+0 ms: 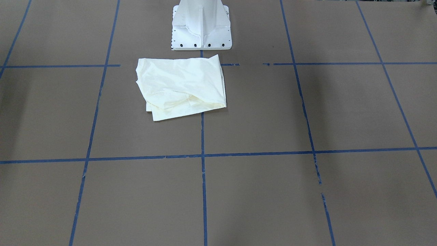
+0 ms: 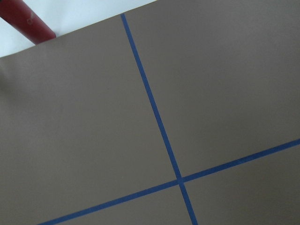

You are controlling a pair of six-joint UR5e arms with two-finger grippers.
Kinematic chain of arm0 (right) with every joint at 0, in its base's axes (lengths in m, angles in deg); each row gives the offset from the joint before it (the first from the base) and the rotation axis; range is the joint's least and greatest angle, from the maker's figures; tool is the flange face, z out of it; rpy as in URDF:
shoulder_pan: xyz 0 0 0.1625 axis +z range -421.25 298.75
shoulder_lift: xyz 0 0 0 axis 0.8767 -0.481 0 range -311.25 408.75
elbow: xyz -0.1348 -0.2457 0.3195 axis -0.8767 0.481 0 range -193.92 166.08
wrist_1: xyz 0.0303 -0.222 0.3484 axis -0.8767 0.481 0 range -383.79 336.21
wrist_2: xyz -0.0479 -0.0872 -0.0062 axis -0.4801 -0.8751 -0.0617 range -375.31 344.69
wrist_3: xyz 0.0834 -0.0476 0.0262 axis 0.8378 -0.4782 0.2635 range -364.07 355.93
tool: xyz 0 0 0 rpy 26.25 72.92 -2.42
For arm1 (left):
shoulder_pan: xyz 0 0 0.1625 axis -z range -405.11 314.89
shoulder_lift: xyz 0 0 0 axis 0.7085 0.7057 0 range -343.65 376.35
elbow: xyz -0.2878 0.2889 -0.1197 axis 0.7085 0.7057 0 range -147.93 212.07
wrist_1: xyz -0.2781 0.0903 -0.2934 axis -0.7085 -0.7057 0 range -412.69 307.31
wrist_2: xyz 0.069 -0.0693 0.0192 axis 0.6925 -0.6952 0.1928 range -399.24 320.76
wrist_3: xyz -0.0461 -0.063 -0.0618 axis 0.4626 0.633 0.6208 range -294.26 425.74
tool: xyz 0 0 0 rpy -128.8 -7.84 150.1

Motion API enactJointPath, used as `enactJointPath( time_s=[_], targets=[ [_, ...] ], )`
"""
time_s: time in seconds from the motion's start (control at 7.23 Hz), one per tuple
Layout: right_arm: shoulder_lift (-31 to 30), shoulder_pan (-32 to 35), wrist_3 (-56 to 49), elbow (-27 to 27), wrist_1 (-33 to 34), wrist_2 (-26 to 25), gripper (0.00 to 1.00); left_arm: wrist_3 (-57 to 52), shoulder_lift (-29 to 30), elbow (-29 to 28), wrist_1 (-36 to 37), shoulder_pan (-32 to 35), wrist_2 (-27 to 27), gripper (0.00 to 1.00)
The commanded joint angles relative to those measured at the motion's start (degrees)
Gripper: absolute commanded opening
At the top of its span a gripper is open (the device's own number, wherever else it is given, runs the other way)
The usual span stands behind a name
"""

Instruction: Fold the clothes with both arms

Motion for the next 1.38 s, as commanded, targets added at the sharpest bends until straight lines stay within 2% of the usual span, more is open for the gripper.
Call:
enactJointPath(
  time_s=[0.0,0.14,0.28,0.41,1.24],
  targets=[
    [-0.4,-0.4,0.1,0.8,0.0,0.1,1.0,3.5,-1.3,2.7,0.3,-1.7,-0.9,1.0],
    [-1.1,-0.4,0.0,0.8,0.0,0.1,1.0,3.1,-5.7,5.1,-0.7,-1.9,-0.9,1.0],
    [-1.7,-1.9,0.0,0.7,-0.1,0.2,1.0,3.3,-6.3,6.4,0.0,-3.0,-0.9,1.0],
    [-1.7,-3.1,0.0,0.4,-0.1,0.2,1.0,3.3,-6.4,5.0,-0.1,-3.7,-0.9,1.0],
    [-1.5,-4.3,0.1,-2.4,0.0,-1.4,1.0,3.2,-6.3,5.4,-0.6,-4.2,-0.8,1.0]
  ],
)
